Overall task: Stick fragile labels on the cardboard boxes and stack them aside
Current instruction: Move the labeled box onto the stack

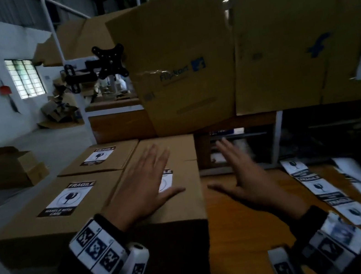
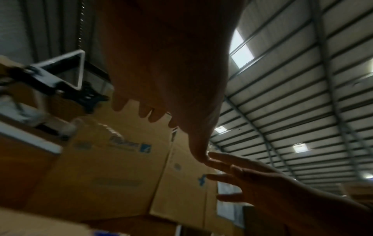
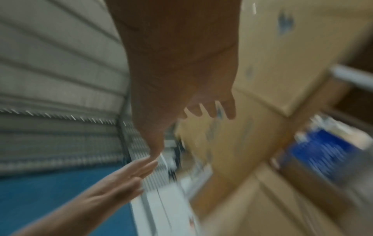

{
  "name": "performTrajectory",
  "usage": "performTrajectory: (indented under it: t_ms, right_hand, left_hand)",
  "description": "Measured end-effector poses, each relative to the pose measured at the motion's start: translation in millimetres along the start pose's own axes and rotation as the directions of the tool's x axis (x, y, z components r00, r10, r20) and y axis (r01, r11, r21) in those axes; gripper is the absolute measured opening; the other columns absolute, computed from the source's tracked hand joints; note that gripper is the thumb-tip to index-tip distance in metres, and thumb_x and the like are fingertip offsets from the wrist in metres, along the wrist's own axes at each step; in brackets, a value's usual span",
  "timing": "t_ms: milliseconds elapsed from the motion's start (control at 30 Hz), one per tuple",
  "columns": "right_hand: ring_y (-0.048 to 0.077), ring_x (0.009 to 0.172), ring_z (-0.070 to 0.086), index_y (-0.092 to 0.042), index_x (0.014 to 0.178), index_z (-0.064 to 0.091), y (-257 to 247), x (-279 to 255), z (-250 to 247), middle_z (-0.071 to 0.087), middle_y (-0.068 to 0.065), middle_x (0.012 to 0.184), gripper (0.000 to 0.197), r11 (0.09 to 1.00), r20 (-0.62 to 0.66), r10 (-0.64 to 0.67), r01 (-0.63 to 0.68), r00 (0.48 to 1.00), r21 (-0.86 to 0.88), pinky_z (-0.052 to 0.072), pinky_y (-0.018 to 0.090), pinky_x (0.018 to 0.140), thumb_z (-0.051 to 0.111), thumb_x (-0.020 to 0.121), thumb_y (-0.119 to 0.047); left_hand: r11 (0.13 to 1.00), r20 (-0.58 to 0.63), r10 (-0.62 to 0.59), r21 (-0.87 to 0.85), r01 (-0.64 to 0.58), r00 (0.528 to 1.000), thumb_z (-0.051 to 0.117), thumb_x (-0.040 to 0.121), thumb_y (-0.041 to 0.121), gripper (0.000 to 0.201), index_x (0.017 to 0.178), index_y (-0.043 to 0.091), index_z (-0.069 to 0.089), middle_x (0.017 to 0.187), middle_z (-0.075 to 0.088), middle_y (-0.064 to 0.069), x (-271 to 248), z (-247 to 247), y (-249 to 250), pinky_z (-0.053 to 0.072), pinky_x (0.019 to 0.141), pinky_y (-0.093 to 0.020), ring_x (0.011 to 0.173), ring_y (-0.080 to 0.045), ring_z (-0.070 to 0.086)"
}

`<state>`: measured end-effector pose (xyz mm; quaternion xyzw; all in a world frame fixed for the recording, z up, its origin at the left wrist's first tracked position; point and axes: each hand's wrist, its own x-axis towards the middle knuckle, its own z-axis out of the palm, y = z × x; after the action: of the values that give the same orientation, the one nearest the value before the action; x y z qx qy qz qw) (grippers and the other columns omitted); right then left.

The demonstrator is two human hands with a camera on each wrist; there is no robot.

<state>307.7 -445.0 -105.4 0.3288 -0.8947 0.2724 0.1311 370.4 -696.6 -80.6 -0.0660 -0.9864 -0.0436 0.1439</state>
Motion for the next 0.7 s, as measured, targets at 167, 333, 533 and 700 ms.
performTrajectory:
  t_ms: [167,333,533,700]
  right_hand:
    - [0.018,0.147,0.022,-0.02,0.155,0.023,23.2,-30.7,-116.7,0.02,0.002,0.162,0.089,0.994,-0.383,-0.107,0.087,0.917,-0.07,0.028,0.034,0.114,0.056,0.086,-0.065]
    - [0.022,0.142,0.033,-0.017,0.151,0.033,67.5,-99.2,-206.4,0.03,0.007,0.157,0.085,0.982,-0.523,-0.117,0.019,0.844,-0.19,0.032,0.032,0.108,0.051,0.082,-0.064]
    - [0.027,0.137,0.041,-0.014,0.144,0.044,158.1,-213.2,-252.4,0.041,0.012,0.15,0.077,0.958,-0.594,0.022,-0.186,0.804,-0.216,0.033,0.031,0.108,0.054,0.082,-0.059]
    - [0.026,0.135,0.04,-0.013,0.142,0.046,236.0,-308.2,-258.1,0.042,0.011,0.148,0.079,0.906,-0.604,0.267,-0.41,0.751,-0.11,0.028,0.026,0.108,0.054,0.081,-0.061]
  left_hand:
    - [0.967,-0.332,0.213,-0.063,-0.247,0.919,0.043,0.087,0.064,0.087,0.156,0.023,0.011,0.164,0.001,-0.006,52.8,-35.5,99.0,0.018,0.12,-0.05,0.151,-0.021,-0.003]
    - [0.893,-0.482,0.34,-0.103,-0.438,0.807,0.048,0.091,0.058,0.078,0.154,0.02,0.021,0.163,0.01,-0.009,98.0,-42.5,220.5,0.013,0.117,-0.04,0.151,-0.023,0.004]
    - [0.758,-0.476,0.44,-0.259,-0.599,0.762,0.049,0.089,0.058,0.075,0.149,0.016,0.034,0.16,0.02,-0.013,125.1,18.4,378.1,0.017,0.118,-0.04,0.149,-0.028,0.013]
    - [0.669,-0.352,0.463,-0.463,-0.581,0.813,0.058,0.09,0.048,0.07,0.149,0.017,0.035,0.162,0.016,-0.009,124.6,94.7,498.8,0.016,0.118,-0.037,0.15,-0.023,0.01]
